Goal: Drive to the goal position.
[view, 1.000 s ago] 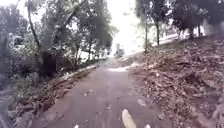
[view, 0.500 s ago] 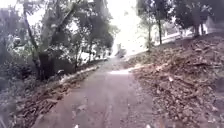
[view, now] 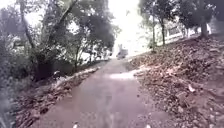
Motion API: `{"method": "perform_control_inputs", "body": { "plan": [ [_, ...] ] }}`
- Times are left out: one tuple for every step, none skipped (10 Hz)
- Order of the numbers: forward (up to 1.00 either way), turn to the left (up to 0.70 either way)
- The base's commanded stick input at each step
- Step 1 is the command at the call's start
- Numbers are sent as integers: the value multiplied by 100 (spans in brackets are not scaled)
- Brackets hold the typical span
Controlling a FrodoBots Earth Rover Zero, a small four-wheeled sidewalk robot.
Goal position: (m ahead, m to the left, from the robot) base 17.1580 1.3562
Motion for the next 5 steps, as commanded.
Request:
{"method": "perform_control_inputs", "body": {
  "plan": [
    [100, 0],
    [100, 0],
    [100, 0],
    [100, 0],
    [100, 0]
  ]
}}
